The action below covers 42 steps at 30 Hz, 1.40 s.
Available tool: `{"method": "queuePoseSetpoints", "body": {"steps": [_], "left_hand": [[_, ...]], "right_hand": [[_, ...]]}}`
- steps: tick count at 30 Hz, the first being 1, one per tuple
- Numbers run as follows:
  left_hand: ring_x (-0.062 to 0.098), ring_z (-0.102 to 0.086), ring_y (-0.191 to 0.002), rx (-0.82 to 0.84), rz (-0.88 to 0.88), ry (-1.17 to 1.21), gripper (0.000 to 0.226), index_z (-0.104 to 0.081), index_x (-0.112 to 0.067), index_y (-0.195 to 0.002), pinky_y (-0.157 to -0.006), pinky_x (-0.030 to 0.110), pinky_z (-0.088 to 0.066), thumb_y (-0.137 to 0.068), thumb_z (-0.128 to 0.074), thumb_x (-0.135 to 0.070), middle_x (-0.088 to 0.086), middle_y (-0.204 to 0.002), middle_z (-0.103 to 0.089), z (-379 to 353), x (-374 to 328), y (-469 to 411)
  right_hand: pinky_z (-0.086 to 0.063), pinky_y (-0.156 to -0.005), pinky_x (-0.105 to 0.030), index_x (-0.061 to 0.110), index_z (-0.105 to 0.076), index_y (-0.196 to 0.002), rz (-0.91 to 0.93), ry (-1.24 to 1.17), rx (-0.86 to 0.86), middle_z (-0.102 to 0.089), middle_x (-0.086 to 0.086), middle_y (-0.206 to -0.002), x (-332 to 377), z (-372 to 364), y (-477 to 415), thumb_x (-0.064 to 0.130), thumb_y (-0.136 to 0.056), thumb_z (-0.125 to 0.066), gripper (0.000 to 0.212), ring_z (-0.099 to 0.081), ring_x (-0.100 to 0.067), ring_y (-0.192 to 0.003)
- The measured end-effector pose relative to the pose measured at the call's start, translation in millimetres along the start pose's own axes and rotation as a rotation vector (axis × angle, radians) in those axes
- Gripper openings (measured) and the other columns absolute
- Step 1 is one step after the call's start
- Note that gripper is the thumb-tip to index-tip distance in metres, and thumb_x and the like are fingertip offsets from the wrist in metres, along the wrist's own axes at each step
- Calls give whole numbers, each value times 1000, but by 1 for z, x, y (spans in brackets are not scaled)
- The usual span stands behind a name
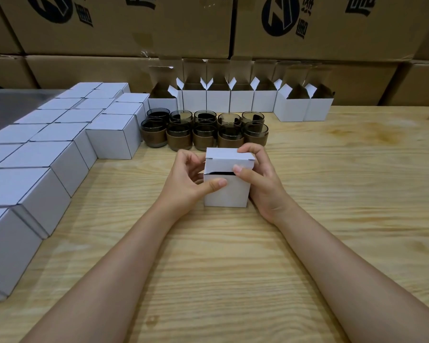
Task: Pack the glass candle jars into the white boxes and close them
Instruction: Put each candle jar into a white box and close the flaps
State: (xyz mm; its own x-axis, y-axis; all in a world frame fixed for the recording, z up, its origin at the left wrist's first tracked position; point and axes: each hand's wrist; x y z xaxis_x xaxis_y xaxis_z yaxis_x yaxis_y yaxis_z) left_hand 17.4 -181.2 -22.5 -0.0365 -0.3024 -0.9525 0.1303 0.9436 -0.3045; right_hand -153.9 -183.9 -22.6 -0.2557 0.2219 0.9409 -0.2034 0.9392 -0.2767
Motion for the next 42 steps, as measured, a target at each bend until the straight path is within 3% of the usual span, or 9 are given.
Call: {"method": "queuePoseSetpoints", "body": {"steps": [11, 14, 16, 19, 22, 28, 34, 37, 42], "left_hand": [[0, -62, -88, 48, -13, -46, 58, -36, -13, -87, -71, 18, -50, -60, -87, -18, -5, -97, -61, 2, 8, -2], [5, -55, -80, 38, 43, 52, 31, -42, -11, -85, -65, 19, -44, -78, -64, -32, -4, -87, -56, -1, 2, -2], [7, -50, -74, -9, 84, 72, 31, -45, -12, -81, -63, 19, -41, -86, -61, -37, -1, -81, -50, -3, 0, -3], [6, -43, -64, -53, 99, 45, 27, -41, -16, -72, -52, 11, -37, -94, -53, -22, -6, -70, -44, -6, -1, -4], [3, -45, -60, -23, 107, 51, 25, -40, -15, -72, -50, 11, -36, -80, -63, -22, -7, -66, -45, -4, -2, -5], [15, -47, -82, -43, 110, 140, 26, -41, -20, -86, -68, 25, -37, -65, -55, -17, 1, -87, -47, -8, -4, -7], [16, -53, -101, -18, -3, 134, 34, -47, -26, -102, -78, 28, -42, -70, -54, -16, 1, -108, -53, -8, -2, -4], [7, -50, -116, -99, -125, -23, 26, -56, -27, -101, -93, 23, -39, -78, -51, -17, -6, -118, -55, -8, -2, -1], [21, -59, -113, -292, -582, -787, 34, -68, -7, -104, -99, 38, -33, -83, -42, -4, 3, -113, -67, -12, -5, 7]], "right_hand": [[-41, -79, -43, 22, -53, -97, 14, 45, -4, -51, -13, -109, 2, -1, 1, 13, -72, -64, 29, -50, -30, -100], [-39, -80, -42, 19, -50, -97, -2, 26, 10, -48, -13, -109, 4, -2, 1, 10, -72, -62, 29, -48, -29, -99], [-37, -80, -42, 19, -50, -96, -19, 20, 23, -47, -12, -108, 4, -3, 2, 14, -74, -59, 24, -47, -28, -98], [-33, -83, -39, 18, -53, -91, -53, 3, -3, -48, -5, -103, 5, -3, 2, 30, -81, -50, 16, -44, -23, -98], [-35, -76, -35, 19, -55, -86, -80, -9, -16, -52, 3, -96, 4, -3, 0, 28, -80, -48, 13, -46, -20, -94], [-37, -69, -34, 23, -60, -83, -115, 15, -1, -54, -7, -99, 4, 0, -2, 20, -73, -52, 13, -49, -23, -90], [-34, -88, -39, 21, -62, -96, -108, -23, 12, -58, -2, -109, 5, 3, -2, 22, -77, -45, 26, -49, -21, -103], [-37, -88, -32, 24, -60, -111, -106, -45, -19, -54, 1, -116, 6, 5, -3, 19, -75, -49, 38, -50, -15, -105], [-42, -91, -25, 23, -50, -124, -89, -61, -33, -53, 0, -120, 4, 5, -5, 6, -92, -48, 37, -51, -14, -110]]}}
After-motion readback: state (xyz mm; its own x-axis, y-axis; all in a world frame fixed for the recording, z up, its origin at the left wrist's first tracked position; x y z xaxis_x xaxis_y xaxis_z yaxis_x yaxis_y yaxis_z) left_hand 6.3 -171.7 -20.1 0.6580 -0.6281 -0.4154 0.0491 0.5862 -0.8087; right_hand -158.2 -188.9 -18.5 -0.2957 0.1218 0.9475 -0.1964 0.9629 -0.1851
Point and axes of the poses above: each hand's wrist, its own y-axis away from the middle knuckle, its own z-axis out of the back of the hand, x = y × z
